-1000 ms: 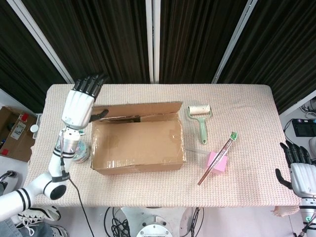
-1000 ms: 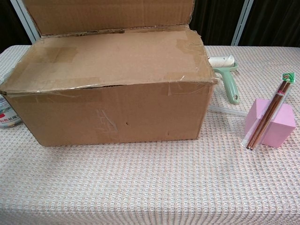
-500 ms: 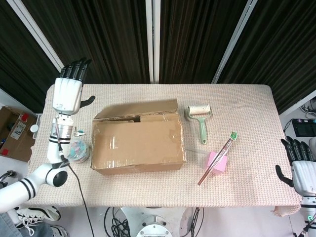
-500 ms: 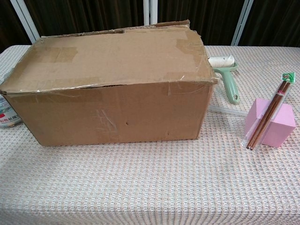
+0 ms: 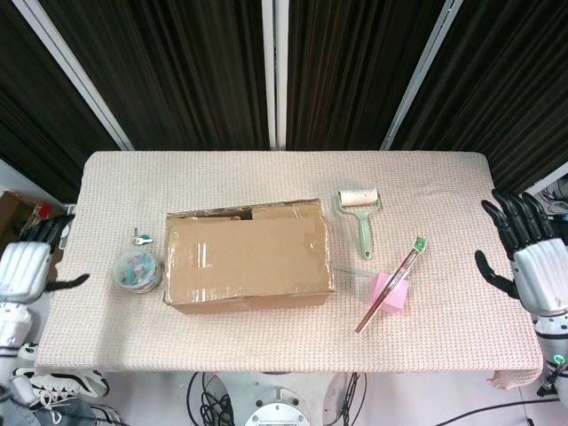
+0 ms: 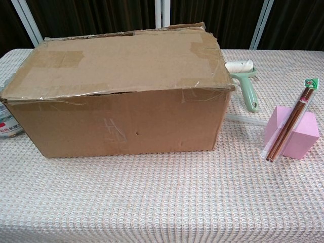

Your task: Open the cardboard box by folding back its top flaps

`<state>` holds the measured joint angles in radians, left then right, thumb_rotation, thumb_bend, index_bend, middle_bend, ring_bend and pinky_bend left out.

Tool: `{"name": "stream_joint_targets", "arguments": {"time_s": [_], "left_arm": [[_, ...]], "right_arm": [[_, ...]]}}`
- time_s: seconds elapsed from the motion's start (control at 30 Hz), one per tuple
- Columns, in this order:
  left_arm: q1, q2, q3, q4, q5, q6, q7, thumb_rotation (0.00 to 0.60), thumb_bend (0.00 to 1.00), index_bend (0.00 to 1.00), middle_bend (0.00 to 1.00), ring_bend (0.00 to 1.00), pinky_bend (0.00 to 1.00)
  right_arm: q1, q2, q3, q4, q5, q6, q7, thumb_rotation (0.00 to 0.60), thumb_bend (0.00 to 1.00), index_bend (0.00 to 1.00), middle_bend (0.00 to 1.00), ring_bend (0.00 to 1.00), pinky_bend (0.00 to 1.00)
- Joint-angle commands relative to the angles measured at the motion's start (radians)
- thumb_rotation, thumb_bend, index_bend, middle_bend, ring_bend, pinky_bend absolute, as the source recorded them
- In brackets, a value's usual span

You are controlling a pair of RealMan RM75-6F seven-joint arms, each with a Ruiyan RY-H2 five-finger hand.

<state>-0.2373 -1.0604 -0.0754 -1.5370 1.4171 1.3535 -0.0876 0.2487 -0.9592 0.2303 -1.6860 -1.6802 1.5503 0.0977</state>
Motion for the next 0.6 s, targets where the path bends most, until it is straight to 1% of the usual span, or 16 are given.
{"name": "stream_joint_targets", "arguments": {"time_s": [0.03, 0.1, 0.2, 0.23, 0.3, 0.33, 0.4, 0.47, 0.5, 0.6], "left_arm": [[0.075, 0.002, 0.047, 0.027, 0.027, 0.072, -0.040, 0.500, 0.00, 0.12, 0.14, 0.14, 0.24], [0.102, -0.008, 0.053, 0.039, 0.033, 0.108, -0.055, 0.484, 0.00, 0.12, 0.14, 0.14, 0.24], [0.132, -0.030, 0.059, 0.055, 0.049, 0.158, -0.066, 0.478, 0.00, 0.12, 0.14, 0.14, 0.24], [0.141, -0.038, 0.061, 0.060, 0.056, 0.172, -0.068, 0.478, 0.00, 0.12, 0.14, 0.14, 0.24], [0.151, -0.049, 0.064, 0.066, 0.068, 0.189, -0.066, 0.478, 0.00, 0.12, 0.14, 0.14, 0.24], [0.156, -0.055, 0.065, 0.069, 0.075, 0.199, -0.065, 0.478, 0.00, 0.12, 0.14, 0.14, 0.24], [0.162, -0.061, 0.065, 0.071, 0.084, 0.211, -0.065, 0.478, 0.00, 0.12, 0.15, 0.14, 0.24], [0.167, -0.067, 0.065, 0.070, 0.091, 0.221, -0.069, 0.475, 0.00, 0.12, 0.15, 0.14, 0.24], [0.170, -0.069, 0.064, 0.071, 0.093, 0.225, -0.070, 0.475, 0.00, 0.12, 0.15, 0.14, 0.24], [0.174, -0.071, 0.067, 0.075, 0.097, 0.223, -0.068, 0.477, 0.00, 0.12, 0.15, 0.14, 0.24]], "right_arm": [[0.142, 0.093, 0.094, -0.156, 0.047, -0.178, -0.095, 0.600, 0.41, 0.00, 0.02, 0.00, 0.00], [0.209, 0.115, 0.125, -0.216, 0.109, -0.282, -0.121, 0.600, 0.43, 0.00, 0.03, 0.00, 0.00], [0.329, 0.133, 0.169, -0.285, 0.242, -0.473, -0.152, 0.600, 0.45, 0.00, 0.04, 0.00, 0.00], [0.381, 0.136, 0.184, -0.304, 0.304, -0.551, -0.166, 0.600, 0.46, 0.00, 0.04, 0.00, 0.00], [0.461, 0.135, 0.207, -0.319, 0.405, -0.659, -0.189, 0.600, 0.47, 0.00, 0.05, 0.00, 0.00], [0.515, 0.129, 0.220, -0.322, 0.476, -0.723, -0.204, 0.600, 0.48, 0.00, 0.05, 0.00, 0.00], [0.596, 0.112, 0.234, -0.318, 0.576, -0.800, -0.227, 0.600, 0.50, 0.00, 0.06, 0.00, 0.00], [0.683, 0.087, 0.236, -0.309, 0.676, -0.864, -0.260, 0.600, 0.53, 0.00, 0.06, 0.00, 0.00], [0.728, 0.073, 0.229, -0.308, 0.723, -0.888, -0.286, 0.600, 0.54, 0.00, 0.07, 0.00, 0.00], [0.820, 0.046, 0.199, -0.305, 0.821, -0.919, -0.351, 0.600, 0.59, 0.00, 0.07, 0.00, 0.00]]}}
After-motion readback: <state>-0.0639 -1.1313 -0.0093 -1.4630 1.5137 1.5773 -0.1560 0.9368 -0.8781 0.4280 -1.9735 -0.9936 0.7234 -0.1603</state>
